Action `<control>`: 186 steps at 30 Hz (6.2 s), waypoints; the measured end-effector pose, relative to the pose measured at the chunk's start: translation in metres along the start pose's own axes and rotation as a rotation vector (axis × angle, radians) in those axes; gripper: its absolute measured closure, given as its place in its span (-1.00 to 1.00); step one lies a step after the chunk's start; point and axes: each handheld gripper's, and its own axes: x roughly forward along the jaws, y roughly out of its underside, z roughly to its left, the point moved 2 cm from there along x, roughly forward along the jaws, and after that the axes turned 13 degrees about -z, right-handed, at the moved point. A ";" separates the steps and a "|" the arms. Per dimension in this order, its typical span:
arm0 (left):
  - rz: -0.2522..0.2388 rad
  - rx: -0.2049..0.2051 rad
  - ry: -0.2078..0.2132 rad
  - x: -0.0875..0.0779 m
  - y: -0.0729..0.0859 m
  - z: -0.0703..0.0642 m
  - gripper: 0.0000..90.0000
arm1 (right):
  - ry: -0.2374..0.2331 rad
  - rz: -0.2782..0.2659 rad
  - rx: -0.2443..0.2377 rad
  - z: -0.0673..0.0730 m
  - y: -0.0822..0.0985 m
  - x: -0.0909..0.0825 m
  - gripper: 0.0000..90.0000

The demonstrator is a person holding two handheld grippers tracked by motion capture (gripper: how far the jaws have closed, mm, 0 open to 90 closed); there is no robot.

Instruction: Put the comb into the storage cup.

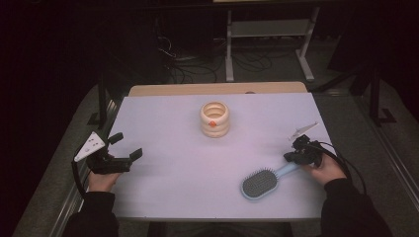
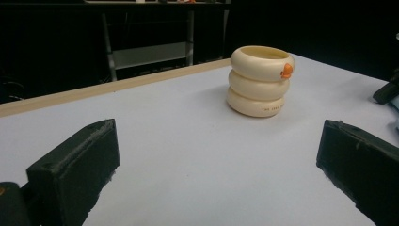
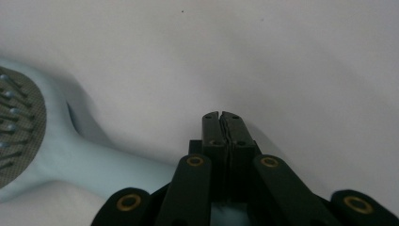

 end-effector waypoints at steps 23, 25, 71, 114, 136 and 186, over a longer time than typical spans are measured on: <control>-0.002 0.004 0.002 -0.001 -0.001 -0.001 -1.00 | -0.022 -0.035 0.013 0.012 0.025 -0.025 0.98; -0.002 0.003 0.003 -0.001 -0.001 -0.001 -1.00 | -0.026 -0.041 0.021 0.012 0.028 -0.028 0.98; 0.027 0.003 0.012 0.002 0.002 -0.003 -1.00 | -0.111 -0.025 -0.028 0.029 0.037 -0.093 0.95; 0.025 0.010 0.017 0.003 0.002 -0.003 -1.00 | -0.169 0.094 -0.233 0.048 -0.005 -0.055 -0.96; 0.025 0.013 0.017 0.003 0.002 -0.003 -1.00 | -0.255 0.102 -0.310 0.059 0.015 -0.044 -0.58; 0.029 0.014 0.021 0.004 0.002 -0.003 -1.00 | -0.343 0.243 -0.352 0.067 0.012 -0.023 0.53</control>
